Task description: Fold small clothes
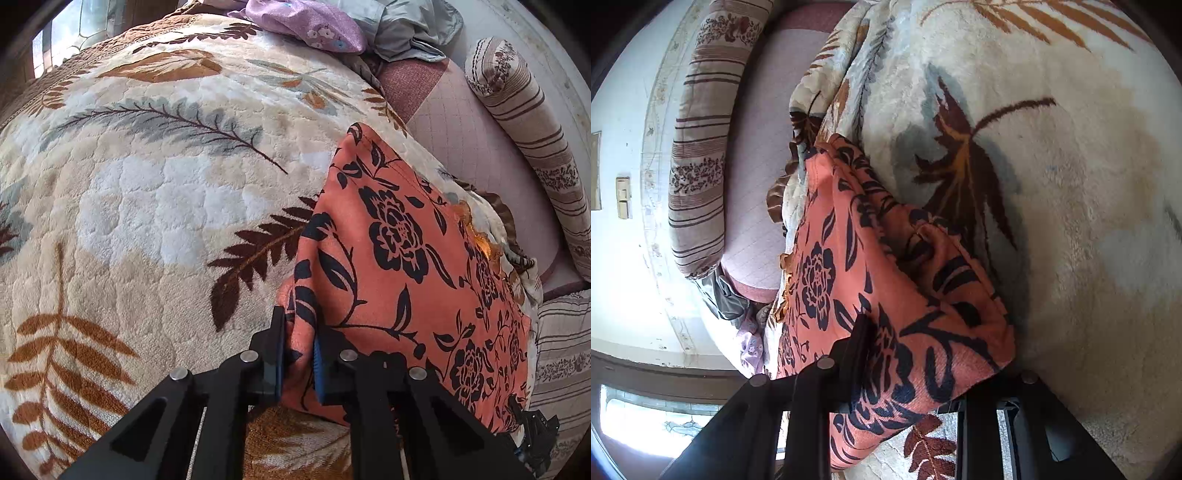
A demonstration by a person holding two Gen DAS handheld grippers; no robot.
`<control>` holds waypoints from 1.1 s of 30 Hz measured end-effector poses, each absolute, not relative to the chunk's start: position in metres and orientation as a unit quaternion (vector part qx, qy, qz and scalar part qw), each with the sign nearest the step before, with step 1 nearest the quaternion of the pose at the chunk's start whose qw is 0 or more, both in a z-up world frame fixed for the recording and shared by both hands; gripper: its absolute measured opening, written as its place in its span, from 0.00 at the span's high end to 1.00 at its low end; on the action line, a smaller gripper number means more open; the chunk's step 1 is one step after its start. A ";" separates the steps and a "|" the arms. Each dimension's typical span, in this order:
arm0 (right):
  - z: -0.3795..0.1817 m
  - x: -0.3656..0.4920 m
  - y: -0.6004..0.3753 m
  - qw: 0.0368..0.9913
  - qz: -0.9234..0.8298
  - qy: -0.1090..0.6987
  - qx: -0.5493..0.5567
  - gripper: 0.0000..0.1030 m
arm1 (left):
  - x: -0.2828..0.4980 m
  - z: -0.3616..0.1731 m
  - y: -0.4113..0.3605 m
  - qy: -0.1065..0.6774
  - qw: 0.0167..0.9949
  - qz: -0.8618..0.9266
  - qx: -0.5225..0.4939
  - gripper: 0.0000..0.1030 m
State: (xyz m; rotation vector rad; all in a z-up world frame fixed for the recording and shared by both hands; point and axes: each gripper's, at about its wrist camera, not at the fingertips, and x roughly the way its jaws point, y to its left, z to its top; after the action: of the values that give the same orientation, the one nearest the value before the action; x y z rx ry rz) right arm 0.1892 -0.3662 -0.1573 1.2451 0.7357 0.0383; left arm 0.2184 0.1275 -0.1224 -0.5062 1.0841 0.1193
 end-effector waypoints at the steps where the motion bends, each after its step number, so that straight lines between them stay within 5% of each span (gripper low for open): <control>1: -0.154 0.190 -0.365 0.756 0.015 0.340 0.559 0.90 | 0.220 -0.120 0.127 0.511 0.825 0.055 -0.233 0.89; 11: -0.042 0.137 -0.346 0.820 0.077 0.286 0.490 0.92 | 0.143 -0.011 0.133 0.423 0.883 0.003 -0.204 0.92; 17: -0.070 0.022 -0.337 0.815 0.074 0.341 0.463 0.88 | 0.024 -0.059 0.159 0.482 0.856 0.020 -0.185 0.89; 20: -0.137 -0.005 -0.336 0.782 0.020 0.465 0.415 0.76 | 0.007 -0.120 0.176 0.539 0.822 0.027 -0.184 0.78; 22: -0.129 -0.011 -0.326 0.806 0.017 0.488 0.335 0.46 | 0.005 -0.109 0.184 0.531 0.825 0.023 -0.195 0.70; 23: -0.123 -0.014 -0.328 0.809 0.013 0.487 0.329 0.17 | 0.007 -0.099 0.186 0.526 0.828 0.035 -0.189 0.60; 33: -0.056 0.023 -0.377 0.886 0.048 0.370 0.275 0.15 | 0.074 -0.046 0.163 0.448 0.884 -0.039 -0.129 0.52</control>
State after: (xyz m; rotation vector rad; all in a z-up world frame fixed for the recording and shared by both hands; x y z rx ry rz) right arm 0.0227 -0.3773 -0.0560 0.5729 0.7689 0.1006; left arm 0.0737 0.1631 -0.0463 -0.2687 0.9325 -0.0807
